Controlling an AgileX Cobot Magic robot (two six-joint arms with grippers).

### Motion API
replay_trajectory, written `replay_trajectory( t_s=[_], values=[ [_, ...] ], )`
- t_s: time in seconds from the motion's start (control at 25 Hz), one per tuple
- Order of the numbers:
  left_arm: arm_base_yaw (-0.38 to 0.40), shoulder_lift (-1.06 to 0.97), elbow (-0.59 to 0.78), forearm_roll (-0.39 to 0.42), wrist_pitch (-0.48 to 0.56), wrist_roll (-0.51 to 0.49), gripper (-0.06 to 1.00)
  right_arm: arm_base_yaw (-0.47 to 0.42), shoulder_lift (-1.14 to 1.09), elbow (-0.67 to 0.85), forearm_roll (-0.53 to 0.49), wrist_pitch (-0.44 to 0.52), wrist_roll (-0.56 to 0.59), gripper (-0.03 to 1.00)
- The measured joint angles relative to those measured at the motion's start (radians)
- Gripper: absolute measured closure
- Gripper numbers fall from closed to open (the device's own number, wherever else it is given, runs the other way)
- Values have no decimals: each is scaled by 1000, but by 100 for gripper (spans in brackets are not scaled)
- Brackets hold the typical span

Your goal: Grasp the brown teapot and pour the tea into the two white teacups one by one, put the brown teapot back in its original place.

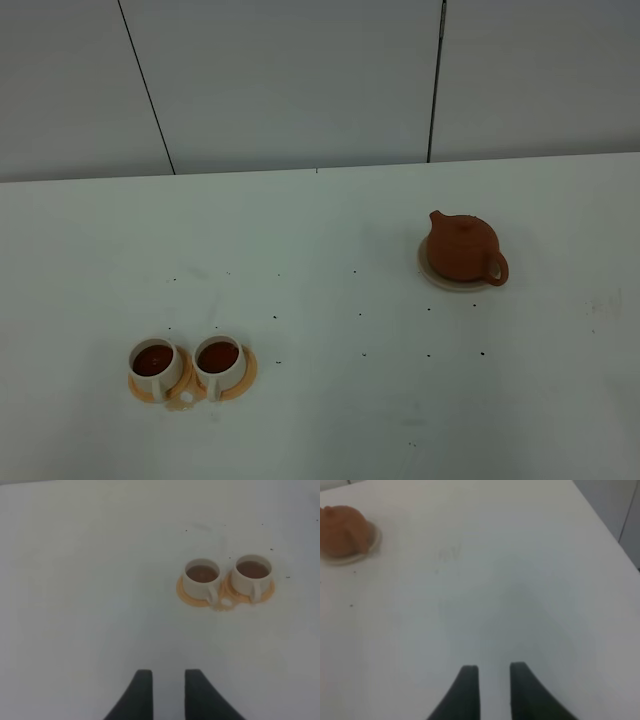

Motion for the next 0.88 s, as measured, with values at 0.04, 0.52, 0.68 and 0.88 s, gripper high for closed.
replay_trajectory(
  t_s=[0.04, 0.52, 0.68, 0.88],
  values=[
    [0, 0, 0, 0, 0, 0, 71, 0, 0, 0, 0, -1, 0, 82],
    [0, 0, 0, 0, 0, 0, 71, 0, 0, 0, -1, -2, -1, 80],
    [0, 0, 0, 0, 0, 0, 71, 0, 0, 0, -1, -2, -1, 79],
    [0, 0, 0, 0, 0, 0, 71, 0, 0, 0, -2, -2, -1, 79]
  ],
)
